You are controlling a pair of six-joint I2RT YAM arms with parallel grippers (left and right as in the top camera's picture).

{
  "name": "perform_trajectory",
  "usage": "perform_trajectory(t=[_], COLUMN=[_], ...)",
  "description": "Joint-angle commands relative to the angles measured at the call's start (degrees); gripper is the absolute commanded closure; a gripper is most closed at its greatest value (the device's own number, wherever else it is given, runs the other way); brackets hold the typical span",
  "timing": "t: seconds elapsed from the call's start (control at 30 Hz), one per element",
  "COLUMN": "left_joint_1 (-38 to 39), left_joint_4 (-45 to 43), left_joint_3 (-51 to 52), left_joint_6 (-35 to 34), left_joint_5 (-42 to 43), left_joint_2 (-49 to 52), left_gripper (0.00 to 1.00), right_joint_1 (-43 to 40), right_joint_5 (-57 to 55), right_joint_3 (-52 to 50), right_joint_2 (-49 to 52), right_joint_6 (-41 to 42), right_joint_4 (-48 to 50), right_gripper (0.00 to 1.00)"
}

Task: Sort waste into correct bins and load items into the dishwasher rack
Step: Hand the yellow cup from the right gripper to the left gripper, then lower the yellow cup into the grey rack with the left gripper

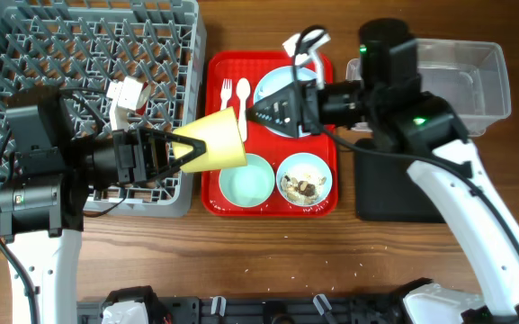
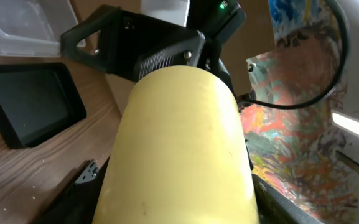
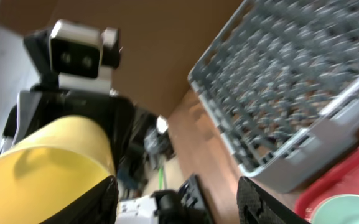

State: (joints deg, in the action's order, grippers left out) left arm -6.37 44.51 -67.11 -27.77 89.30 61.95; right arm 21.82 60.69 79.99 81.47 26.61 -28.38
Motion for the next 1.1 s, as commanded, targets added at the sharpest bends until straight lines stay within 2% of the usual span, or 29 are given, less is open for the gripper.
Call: perform_trajectory(t=[0.0, 0.2, 0.3, 0.4, 0.5, 0.7, 0.77, 0.93, 1.07], left_joint_1=[-1.53, -8.68, -12.46, -13.64, -13.64, -13.62, -13.62, -12.85, -6.51], left_joint_4=[-0.22, -0.22, -0.20, -0.15, 0.83, 15.80, 19.19, 24.63, 25.22], left_joint_3=[-0.68, -0.68, -0.68, -0.68, -0.68, -0.68, -0.68, -0.61, -0.61], left_joint_6=[0.11, 0.33, 0.50, 0.50, 0.52, 8.15, 8.31, 9.38, 8.41], left_joint_5=[1.07, 1.07, -2.19, -10.97, -20.50, -57.99, -64.98, -74.88, -78.82], left_joint_2=[-0.37, -0.59, -1.11, -2.23, -4.15, -7.98, -7.96, -5.49, 0.09], left_gripper=[0.39, 0.41, 0.42, 0.42, 0.42, 0.44, 0.45, 0.48, 0.52], right_joint_1=[-2.45, -2.93, -2.93, -2.93, -2.93, -2.93, -2.93, -2.93, -2.93], right_joint_5=[-5.95, -21.75, -29.31, -32.89, -33.11, -34.03, -34.34, -34.34, -34.36], right_joint_3=[0.42, 0.42, 0.44, 0.44, 0.42, 0.42, 0.42, 0.42, 0.42], right_joint_2=[-7.23, -19.61, -26.77, -33.05, -35.10, -34.84, -34.53, -33.77, -33.29], right_joint_6=[-1.38, -4.61, -5.57, -5.46, -5.46, -5.60, -5.55, -5.42, -5.42], right_joint_4=[-3.93, -17.42, -23.69, -26.67, -26.80, -28.02, -28.06, -28.30, -29.14], right_gripper=[0.38, 0.36, 0.35, 0.34, 0.32, 0.32, 0.32, 0.32, 0.32])
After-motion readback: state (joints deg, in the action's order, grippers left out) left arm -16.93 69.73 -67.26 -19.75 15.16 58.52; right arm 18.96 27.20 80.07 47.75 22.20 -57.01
